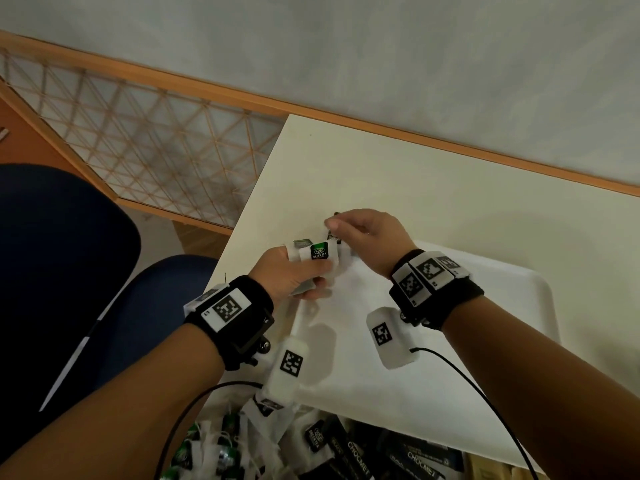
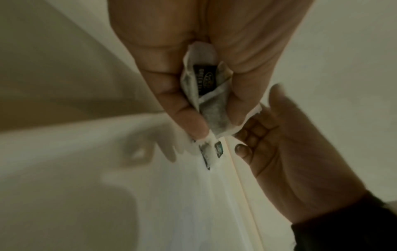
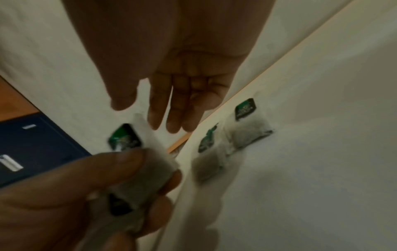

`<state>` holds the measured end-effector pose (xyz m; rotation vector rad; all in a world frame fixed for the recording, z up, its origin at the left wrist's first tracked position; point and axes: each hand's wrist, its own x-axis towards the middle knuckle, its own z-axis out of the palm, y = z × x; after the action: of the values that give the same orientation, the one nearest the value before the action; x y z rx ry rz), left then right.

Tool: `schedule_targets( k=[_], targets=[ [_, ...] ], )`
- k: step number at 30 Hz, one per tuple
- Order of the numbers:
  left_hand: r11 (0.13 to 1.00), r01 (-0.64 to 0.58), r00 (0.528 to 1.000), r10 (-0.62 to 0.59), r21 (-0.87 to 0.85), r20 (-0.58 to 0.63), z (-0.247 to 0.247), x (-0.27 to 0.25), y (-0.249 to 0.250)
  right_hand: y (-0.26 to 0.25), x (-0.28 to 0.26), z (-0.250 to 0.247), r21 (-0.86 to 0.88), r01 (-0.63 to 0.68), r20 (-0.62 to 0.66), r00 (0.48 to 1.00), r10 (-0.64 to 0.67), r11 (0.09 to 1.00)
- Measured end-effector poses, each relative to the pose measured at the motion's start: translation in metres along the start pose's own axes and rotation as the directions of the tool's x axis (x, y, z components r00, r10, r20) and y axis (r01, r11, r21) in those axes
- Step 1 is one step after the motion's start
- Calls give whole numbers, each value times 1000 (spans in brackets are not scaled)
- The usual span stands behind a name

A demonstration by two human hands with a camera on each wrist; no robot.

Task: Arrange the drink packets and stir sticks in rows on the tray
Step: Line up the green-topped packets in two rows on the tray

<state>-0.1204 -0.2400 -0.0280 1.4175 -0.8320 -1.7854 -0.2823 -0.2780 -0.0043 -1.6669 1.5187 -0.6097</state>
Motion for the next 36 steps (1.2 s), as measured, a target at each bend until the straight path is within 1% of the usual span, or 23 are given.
schedule_targets(
  k=[1,3,4,6,8,9,12,14,17,21,26,29,31,32,33,35,36],
  targets=[
    [1000,-2,1000,2,8,2,2,0,0,-5,-6,-1,56,-2,53,999,-1,998],
    [999,-8,1000,8,39,-3,4,0,-1,-10,-14,-2,60,28,122,992,-36,998],
    [998,-13,1000,13,54,-5,5,0,-1,-10,-15,-3,36,46,125,991,-51,998],
    [998,-24,1000,24,66,-3,4,0,-1,-7,-16,-7,36,44,86,995,-47,998],
    [999,-13,1000,15,43,-28,2,0,1,0,-16,-13,68,-5,60,998,1,998],
    [1000,-3,999,4,19,-47,1,-1,2,3,-16,-17,55,-32,66,997,29,998],
    [998,27,995,-33,-58,-99,-2,-3,9,14,-15,-24,-51,-93,135,986,99,994],
    [997,33,993,-41,-72,-113,-5,-4,11,20,-13,-25,-83,-122,144,981,133,989],
    [998,17,994,-23,-62,-107,-8,-3,8,29,-6,-28,-89,-151,80,984,158,984],
    [999,0,995,-5,-50,-99,-9,0,4,38,2,-28,-55,-183,-31,983,182,982],
    [998,-6,995,0,-54,-104,-7,0,3,41,7,-24,-124,-198,-90,978,188,972],
    [999,-3,997,-1,-48,-82,-3,-1,2,41,6,-23,-177,-177,-139,978,153,968],
    [998,-2,998,-2,-63,-69,0,-2,2,35,3,-23,-181,-119,-187,979,85,976],
    [997,-3,998,-1,-76,-64,2,-2,2,30,1,-23,-149,-85,-185,981,57,985],
    [996,-5,998,-1,-91,-59,3,-2,1,24,-1,-22,-88,-57,-149,988,43,994],
    [993,-4,999,-2,-114,-48,6,-4,1,12,-7,-18,43,-48,4,999,48,998],
    [994,-3,999,-2,-114,-45,7,-5,1,7,-9,-14,64,-57,74,996,53,996]
  ],
)
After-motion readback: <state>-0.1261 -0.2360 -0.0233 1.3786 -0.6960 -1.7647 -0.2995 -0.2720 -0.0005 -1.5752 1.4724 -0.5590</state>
